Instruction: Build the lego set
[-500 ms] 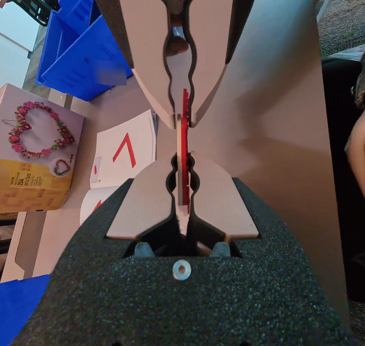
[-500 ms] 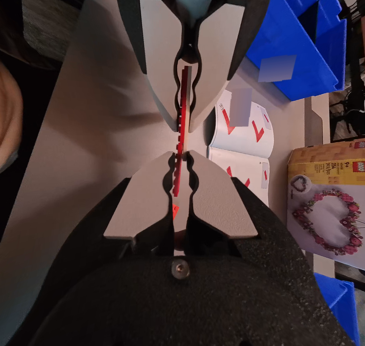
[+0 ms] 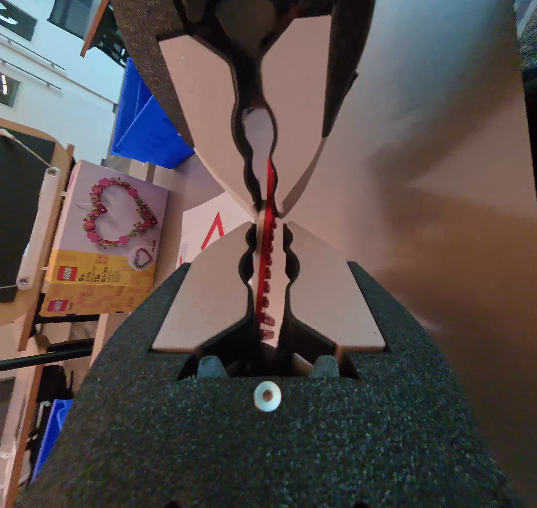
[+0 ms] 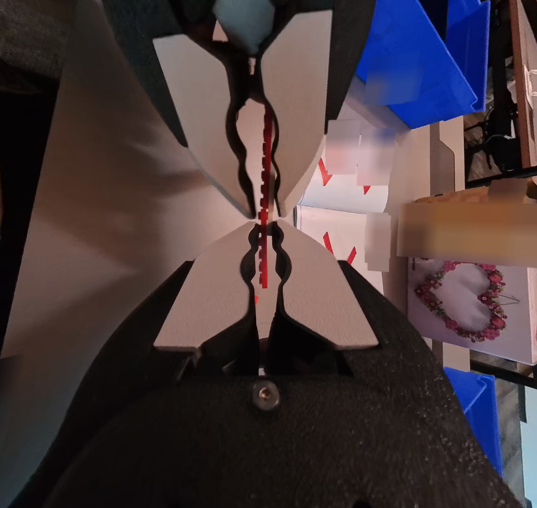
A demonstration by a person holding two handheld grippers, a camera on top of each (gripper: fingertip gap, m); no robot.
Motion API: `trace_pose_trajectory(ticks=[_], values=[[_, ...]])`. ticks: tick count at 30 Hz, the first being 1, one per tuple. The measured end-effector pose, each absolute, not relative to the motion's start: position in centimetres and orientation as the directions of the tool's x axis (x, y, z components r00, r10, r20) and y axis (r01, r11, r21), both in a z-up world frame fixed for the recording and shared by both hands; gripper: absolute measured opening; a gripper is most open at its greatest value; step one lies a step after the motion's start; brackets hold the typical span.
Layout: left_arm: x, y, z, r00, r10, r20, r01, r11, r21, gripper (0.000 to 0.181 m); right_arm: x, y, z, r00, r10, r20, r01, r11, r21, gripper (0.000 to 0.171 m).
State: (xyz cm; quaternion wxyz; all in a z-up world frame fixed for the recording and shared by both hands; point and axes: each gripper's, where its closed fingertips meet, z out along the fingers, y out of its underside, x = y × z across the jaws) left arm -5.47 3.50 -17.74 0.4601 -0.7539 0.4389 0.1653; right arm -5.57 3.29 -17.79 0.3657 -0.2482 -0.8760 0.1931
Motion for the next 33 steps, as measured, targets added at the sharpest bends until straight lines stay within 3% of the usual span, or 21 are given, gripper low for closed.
trace_pose_trajectory(ticks=[4,10,16,24,27,33], values=[[-5.7,3.6,-17.8,0.587,-0.507,-0.631,-0.795,-0.214,-0.568,0.008,-5.7,3.4,-17.7,-0.565,0.599,0.567,0.313,0.792,-0.524,0.009],[-5.6,3.5,-18.2,0.572,-0.519,-0.636,-0.808,-0.22,-0.547,0.008,-5.6,3.3,-18.1,-0.531,0.618,0.58,0.346,0.782,-0.518,0.009],[-5.8,3.3,-18.4,0.618,-0.529,-0.582,-0.767,-0.239,-0.596,0.008,-6.0,3.2,-18.2,-0.488,0.676,0.552,0.369,0.733,-0.572,0.008],[-6.3,3.4,-18.3,0.626,-0.517,-0.584,-0.764,-0.254,-0.593,0.008,-6.5,3.4,-17.9,-0.427,0.601,0.676,0.286,0.799,-0.529,0.011],[-6.9,3.3,-17.7,0.654,-0.501,-0.567,-0.738,-0.257,-0.624,0.008,-6.7,3.6,-17.1,-0.383,0.633,0.673,0.264,0.773,-0.577,0.012],[-8.2,3.2,-17.0,0.721,-0.486,-0.494,-0.657,-0.251,-0.711,0.008,-5.7,3.6,-15.4,-0.408,0.752,0.517,0.205,0.627,-0.751,0.036]])
